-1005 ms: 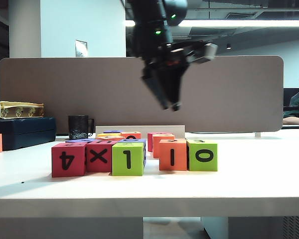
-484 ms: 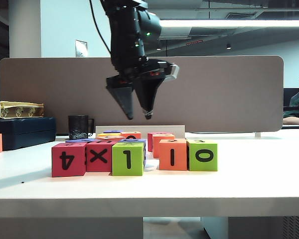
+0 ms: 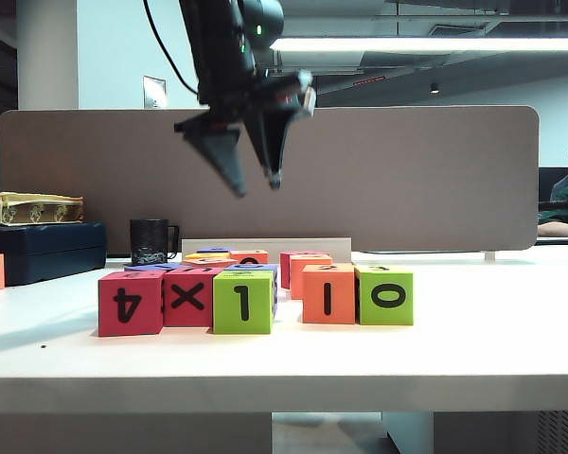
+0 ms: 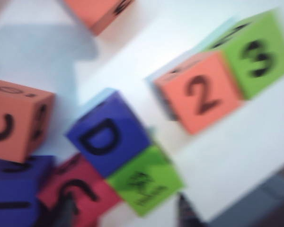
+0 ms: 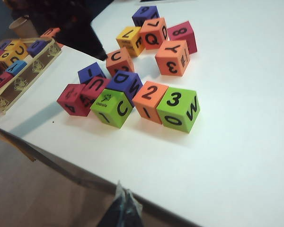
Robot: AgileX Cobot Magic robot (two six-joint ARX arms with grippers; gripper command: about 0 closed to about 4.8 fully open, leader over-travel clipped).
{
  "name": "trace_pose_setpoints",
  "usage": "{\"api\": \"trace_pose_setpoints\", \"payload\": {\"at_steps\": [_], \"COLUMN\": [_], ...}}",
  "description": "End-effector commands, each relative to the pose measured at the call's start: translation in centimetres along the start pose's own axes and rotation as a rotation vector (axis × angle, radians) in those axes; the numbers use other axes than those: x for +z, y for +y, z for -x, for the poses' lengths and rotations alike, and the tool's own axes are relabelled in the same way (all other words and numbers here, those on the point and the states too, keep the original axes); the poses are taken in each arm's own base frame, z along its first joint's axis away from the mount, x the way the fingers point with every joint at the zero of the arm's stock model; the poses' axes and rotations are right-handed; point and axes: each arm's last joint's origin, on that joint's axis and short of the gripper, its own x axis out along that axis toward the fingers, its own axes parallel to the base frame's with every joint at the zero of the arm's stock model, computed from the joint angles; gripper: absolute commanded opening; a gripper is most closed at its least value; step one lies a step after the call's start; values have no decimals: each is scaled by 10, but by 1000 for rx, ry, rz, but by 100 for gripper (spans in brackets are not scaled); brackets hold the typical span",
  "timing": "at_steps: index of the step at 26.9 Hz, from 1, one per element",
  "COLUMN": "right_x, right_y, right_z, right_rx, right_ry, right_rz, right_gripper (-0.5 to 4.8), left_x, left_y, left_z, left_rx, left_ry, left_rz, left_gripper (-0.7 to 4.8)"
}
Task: Select the appropriate blocks from the scattered letter blocks on the table and arrange them in a row to spell out "23".
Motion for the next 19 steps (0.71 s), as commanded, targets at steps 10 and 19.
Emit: {"api": "trace_pose_setpoints", "payload": {"at_steps": [10,19], "right_x": [14,17], "right_y": [-12,-12], "right_z": [-25,-26], "right_rx": [6,30], "right_ry": [9,-7], "right_rz": [2,13], "right_gripper": [-1,-1], "left_x": [-12,-58], "left_y": [-20,-30], "left_z": [31,43], "left_rx": [-64,-12], "left_ry": [-45,51], "left_rz": [-1,-2], "left_gripper": [-6,-6]}}
